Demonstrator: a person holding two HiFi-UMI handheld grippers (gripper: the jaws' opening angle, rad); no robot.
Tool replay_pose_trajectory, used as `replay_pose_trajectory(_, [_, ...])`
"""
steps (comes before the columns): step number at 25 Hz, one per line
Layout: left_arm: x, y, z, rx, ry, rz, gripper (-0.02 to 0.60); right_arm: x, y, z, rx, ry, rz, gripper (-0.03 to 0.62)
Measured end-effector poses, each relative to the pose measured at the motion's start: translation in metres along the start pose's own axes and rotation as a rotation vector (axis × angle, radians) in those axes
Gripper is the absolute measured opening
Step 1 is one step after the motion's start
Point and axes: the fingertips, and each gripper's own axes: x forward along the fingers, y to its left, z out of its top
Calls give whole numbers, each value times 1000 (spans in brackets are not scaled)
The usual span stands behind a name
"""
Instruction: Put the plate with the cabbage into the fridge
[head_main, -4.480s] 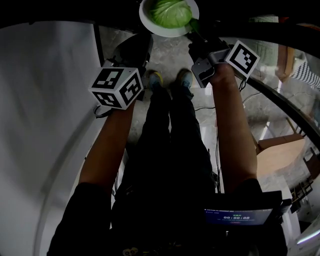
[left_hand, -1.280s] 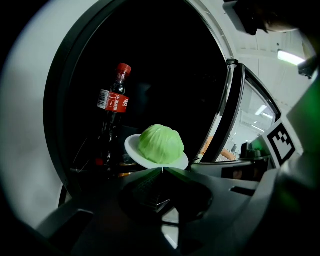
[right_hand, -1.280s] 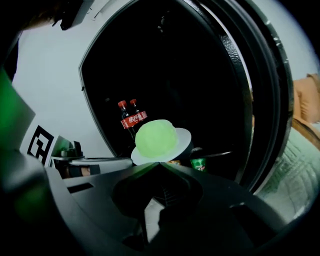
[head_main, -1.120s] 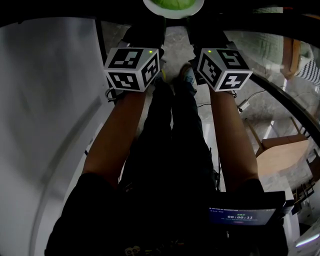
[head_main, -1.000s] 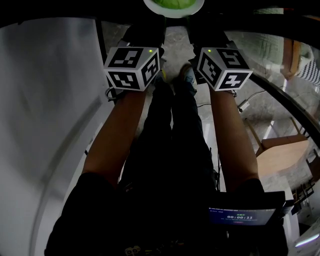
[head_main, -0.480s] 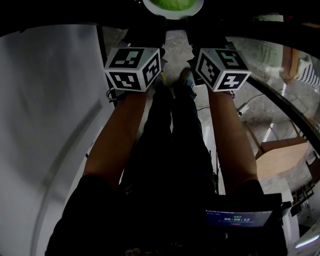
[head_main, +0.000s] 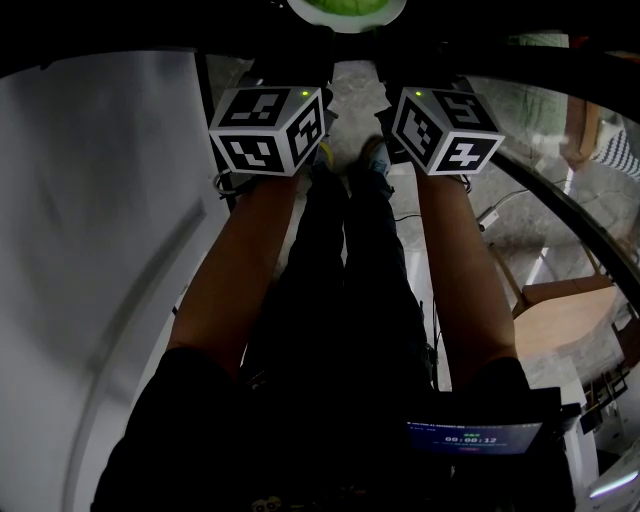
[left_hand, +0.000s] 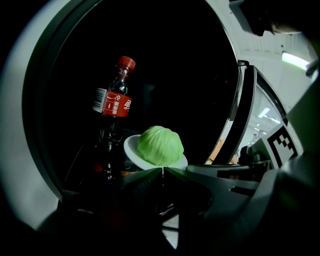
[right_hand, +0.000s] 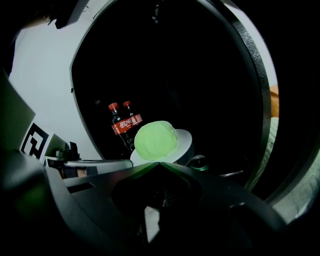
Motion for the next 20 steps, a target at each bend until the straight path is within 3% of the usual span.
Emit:
replay_pose_trajectory(8, [0, 1, -1, -5, -7, -1, 11, -3, -3, 2, 7, -22, -5, 6])
replay_pose_trajectory(12, [-18, 9, 7, 2, -70, -2, 11, -19, -1, 10, -11, -75, -19, 6])
replay_pose_trajectory(15, [-50, 11, 21, 53, -167, -6, 11, -42, 15, 19, -70, -149, -6, 6])
replay_pose_trajectory(20, [-106, 7, 28, 209, -310, 4, 11, -82, 43, 26, -248, -248, -49, 6])
